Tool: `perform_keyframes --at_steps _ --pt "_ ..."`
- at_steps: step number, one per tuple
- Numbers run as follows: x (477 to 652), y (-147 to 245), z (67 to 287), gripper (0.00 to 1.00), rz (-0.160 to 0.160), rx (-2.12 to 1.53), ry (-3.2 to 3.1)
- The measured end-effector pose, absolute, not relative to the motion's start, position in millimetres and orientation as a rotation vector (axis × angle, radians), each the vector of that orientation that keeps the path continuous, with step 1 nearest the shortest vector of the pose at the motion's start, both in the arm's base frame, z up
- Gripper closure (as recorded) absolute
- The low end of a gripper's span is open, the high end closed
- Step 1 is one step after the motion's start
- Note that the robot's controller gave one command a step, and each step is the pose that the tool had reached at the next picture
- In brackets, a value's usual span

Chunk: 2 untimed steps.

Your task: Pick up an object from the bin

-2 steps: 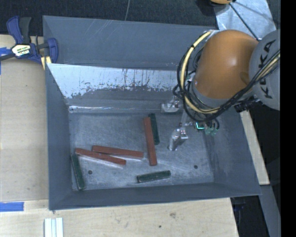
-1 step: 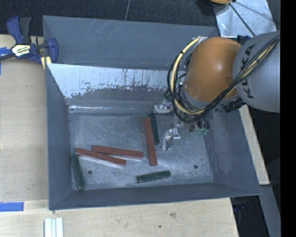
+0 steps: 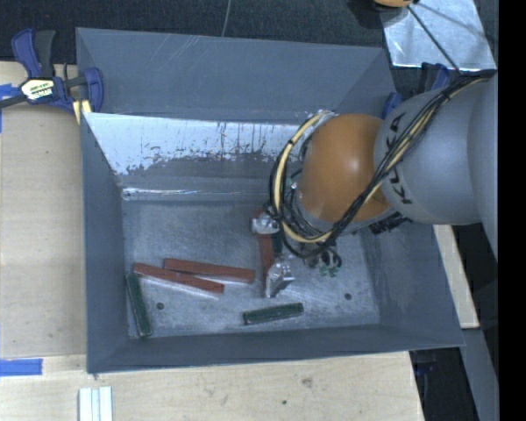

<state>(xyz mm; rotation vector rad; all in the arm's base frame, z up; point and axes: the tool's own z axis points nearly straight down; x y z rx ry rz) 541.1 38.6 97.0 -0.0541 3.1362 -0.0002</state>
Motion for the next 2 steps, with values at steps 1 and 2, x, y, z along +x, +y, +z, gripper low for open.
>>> perform_keyframes --at_steps 1,2 --pt "558.1 57.9 78.1 1.0 0.004 0.078 3.112" --pt "558.1 57.9 78.1 1.0 0.004 0.078 3.112"
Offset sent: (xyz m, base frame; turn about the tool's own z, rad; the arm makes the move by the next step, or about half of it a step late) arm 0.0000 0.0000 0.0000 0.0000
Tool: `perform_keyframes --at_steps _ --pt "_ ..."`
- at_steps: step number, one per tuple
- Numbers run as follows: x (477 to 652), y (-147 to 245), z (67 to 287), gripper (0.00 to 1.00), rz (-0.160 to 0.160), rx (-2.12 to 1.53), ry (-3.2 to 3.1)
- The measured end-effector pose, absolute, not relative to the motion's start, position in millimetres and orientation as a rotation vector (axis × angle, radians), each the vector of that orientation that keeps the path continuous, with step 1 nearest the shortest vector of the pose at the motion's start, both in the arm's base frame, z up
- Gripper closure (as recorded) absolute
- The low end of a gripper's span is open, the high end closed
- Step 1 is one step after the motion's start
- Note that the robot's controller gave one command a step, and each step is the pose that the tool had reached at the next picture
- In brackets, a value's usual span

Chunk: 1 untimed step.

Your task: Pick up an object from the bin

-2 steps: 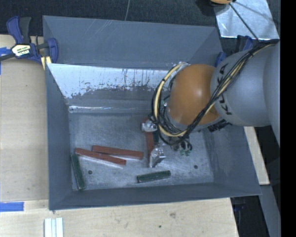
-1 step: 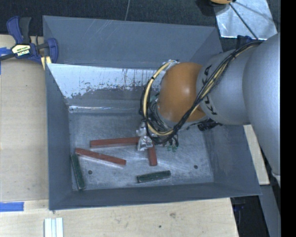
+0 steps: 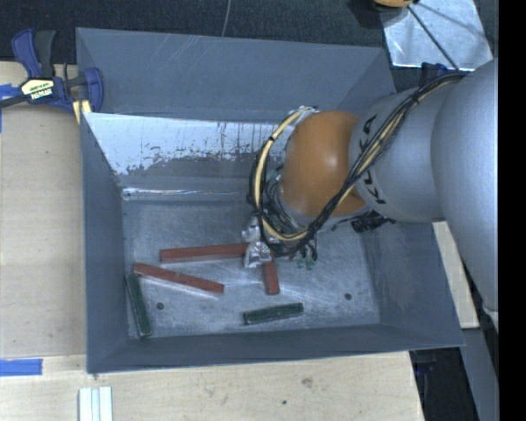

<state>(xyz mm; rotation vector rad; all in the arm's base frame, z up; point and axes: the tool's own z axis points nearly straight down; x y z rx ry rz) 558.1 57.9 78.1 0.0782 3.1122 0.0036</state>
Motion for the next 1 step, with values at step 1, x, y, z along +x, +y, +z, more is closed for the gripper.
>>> perform_keyframes --at_steps 1 --pt "570.7 80.1 218.9 1.0 0.002 0.154 3.132"
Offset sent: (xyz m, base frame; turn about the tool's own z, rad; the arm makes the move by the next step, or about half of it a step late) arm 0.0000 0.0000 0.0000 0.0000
